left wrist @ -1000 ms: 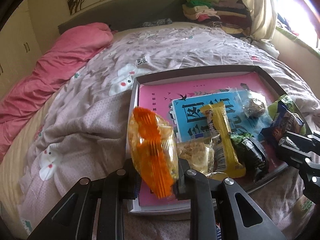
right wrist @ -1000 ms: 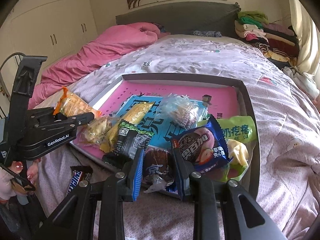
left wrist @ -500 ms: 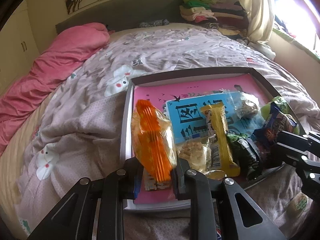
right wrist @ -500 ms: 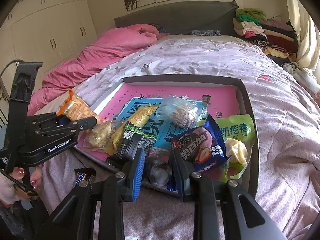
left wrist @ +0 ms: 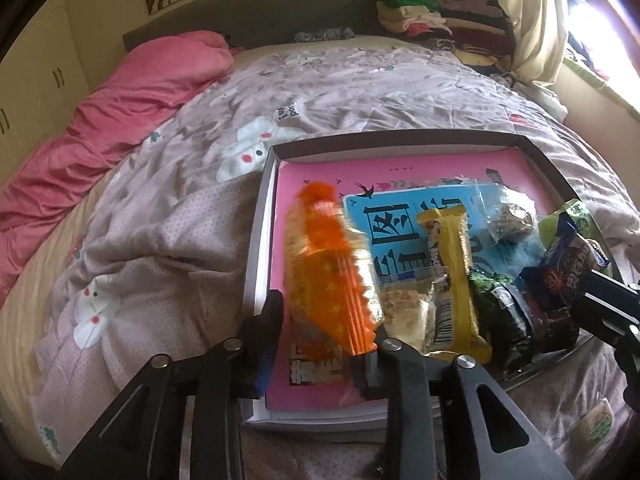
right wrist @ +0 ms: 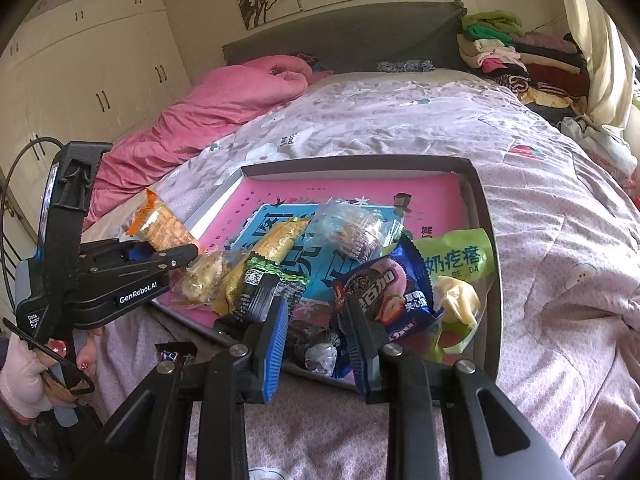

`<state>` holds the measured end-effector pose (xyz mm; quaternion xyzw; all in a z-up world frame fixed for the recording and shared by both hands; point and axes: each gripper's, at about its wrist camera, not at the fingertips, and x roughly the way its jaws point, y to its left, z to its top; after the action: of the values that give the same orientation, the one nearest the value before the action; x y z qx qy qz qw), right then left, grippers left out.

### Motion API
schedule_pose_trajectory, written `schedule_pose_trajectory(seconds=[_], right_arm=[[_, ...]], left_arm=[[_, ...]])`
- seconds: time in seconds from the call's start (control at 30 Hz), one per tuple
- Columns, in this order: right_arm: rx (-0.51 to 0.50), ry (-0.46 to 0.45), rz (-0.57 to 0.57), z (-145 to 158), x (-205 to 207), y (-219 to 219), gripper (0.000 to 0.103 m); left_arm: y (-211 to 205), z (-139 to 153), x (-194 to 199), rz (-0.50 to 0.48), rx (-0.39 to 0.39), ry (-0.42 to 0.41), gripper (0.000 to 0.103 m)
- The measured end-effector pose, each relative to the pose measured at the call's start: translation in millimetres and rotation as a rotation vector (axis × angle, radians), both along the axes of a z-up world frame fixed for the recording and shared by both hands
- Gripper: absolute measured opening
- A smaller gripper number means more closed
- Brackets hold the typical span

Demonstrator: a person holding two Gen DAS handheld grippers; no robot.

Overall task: Organize snacks
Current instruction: 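Lower both snacks onto the tray and open both grippers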

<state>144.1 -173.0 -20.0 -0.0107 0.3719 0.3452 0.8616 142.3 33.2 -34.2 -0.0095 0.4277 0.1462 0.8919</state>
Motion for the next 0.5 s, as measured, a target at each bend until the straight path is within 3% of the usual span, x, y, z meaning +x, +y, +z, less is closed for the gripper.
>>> schedule_pose_trajectory(seconds=[0.33,0.5], right_arm=[[0.017,0.012,-0.010,2.0,0.8,-4.3,0.029],[0.026,0.011,-0.015,3.6,1.6,-6.4,0.029]], left_arm=[[7.3,5.6,-3.8,-0.008,-0.089,-0.013,0.043],[6.3,9.5,-4.6,-0.029,-0.145,-0.032,0.057]])
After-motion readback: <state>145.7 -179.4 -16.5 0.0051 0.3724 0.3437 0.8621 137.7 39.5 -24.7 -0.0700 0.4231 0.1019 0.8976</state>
